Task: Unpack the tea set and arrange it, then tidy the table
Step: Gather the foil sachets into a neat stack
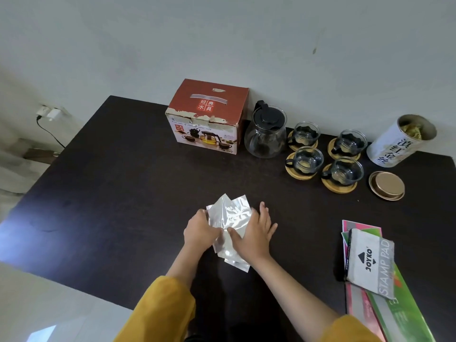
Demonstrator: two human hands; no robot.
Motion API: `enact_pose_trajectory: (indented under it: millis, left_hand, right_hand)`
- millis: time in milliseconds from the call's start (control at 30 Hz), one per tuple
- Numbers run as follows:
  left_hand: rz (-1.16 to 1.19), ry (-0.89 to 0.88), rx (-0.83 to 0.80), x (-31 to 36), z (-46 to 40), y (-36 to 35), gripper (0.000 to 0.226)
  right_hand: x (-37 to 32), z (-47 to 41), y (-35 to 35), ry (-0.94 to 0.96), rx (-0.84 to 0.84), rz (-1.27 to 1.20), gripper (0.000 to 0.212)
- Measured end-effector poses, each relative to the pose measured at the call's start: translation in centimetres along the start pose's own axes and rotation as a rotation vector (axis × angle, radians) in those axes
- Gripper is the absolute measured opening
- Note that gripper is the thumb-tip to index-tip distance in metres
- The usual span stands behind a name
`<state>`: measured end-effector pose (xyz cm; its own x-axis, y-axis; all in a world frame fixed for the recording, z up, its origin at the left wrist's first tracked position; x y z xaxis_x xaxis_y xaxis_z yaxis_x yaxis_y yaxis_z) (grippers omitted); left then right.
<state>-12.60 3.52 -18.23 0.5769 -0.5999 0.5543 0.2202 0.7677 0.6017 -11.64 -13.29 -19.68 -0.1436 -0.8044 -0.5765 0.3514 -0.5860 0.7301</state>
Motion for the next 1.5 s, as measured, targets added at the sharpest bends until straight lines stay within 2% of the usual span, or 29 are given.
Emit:
enact_pose_trajectory:
  millis: [67,167,267,367,500,667,800,867,900,967,1067,1133,1300,1500]
  left_hand:
    - [0.074,-0.060,-0.030,0.7,0.2,-0.2,0.029]
    - [0.287,-0.104,-0.119,0.7,0.2,-0.8,0.034]
    - [0.463,-0.139,-0.225,0.4,0.3,-1.2,0.037]
    - [0.583,-0.137,-0.244,0.2,0.6,-1.3,0.030]
    - [0.763,-0.139,-0.286,0.0,1.3,-2.0,0.029]
    - [0.862,-0.153,-0.408,0.1,1.7,-3.1,0.032]
    - [0.776,-0.119,-0.458,-0.2,1.4,-3.5,0.036]
    - [0.638,-0.109,-0.454,-0.5,0.9,-3.7,0.050]
    - [0.550,-0.125,-0.436,-0.5,0.9,-3.6,0.046]
    - [0.350,-0.181,-0.363,-0.3,1.3,-3.2,0.034]
    - [-0.078,-0.287,-0.193,-0.1,2.2,-2.2,0.037]
    - [-0.248,-0.310,-0.146,-0.6,2.6,-2.0,0.040]
    - [-0.269,-0.355,-0.136,-1.5,3.0,-1.6,0.045]
    - [-0.210,-0.401,-0.129,-2.3,3.0,-1.6,0.039]
  right_hand:
    - [0.1,0.1,0.1,0.058,0.016,-0.070,0.073]
    - [0.1,0.5,0.0,0.119,0.000,-0.171,0.083]
    - [0.1,0.7,0.4,0.154,0.004,-0.252,0.081]
    - [0.3,0.9,1.1,0.147,0.011,-0.305,0.091]
    - [1.2,1.2,1.9,0.061,-0.012,-0.516,0.105]
    - [1.1,1.3,2.3,-0.032,-0.071,-0.631,0.080]
    - [1.1,2.7,2.8,-0.059,-0.010,-0.718,0.049]
    - [1.1,3.7,3.2,-0.076,0.040,-0.735,0.041]
    - [1.2,4.3,3.2,-0.096,0.070,-0.728,0.037]
    - [1.7,5.6,2.7,-0.164,0.138,-0.714,0.034]
    - [1.9,7.2,1.3,-0.241,0.195,-0.661,0.036]
    - [1.6,7.6,0.5,-0.253,0.196,-0.531,0.046]
    - [0.2,7.2,-0.1,-0.286,0.144,-0.341,0.068]
    - [0.5,6.3,-0.2,-0.404,0.010,-0.130,0.071]
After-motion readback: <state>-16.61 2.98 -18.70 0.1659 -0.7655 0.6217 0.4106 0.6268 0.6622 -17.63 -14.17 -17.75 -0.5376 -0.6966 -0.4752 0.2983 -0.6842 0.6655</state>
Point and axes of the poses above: each hand's wrist, its own z-axis away from the middle knuckle, its own y-axis out of the back of the hand, x = y × z, the point moved 8 cm from there along -z, towards the middle knuckle, and after that the axes turned 9 degrees about -x, right-handed, at the moved point
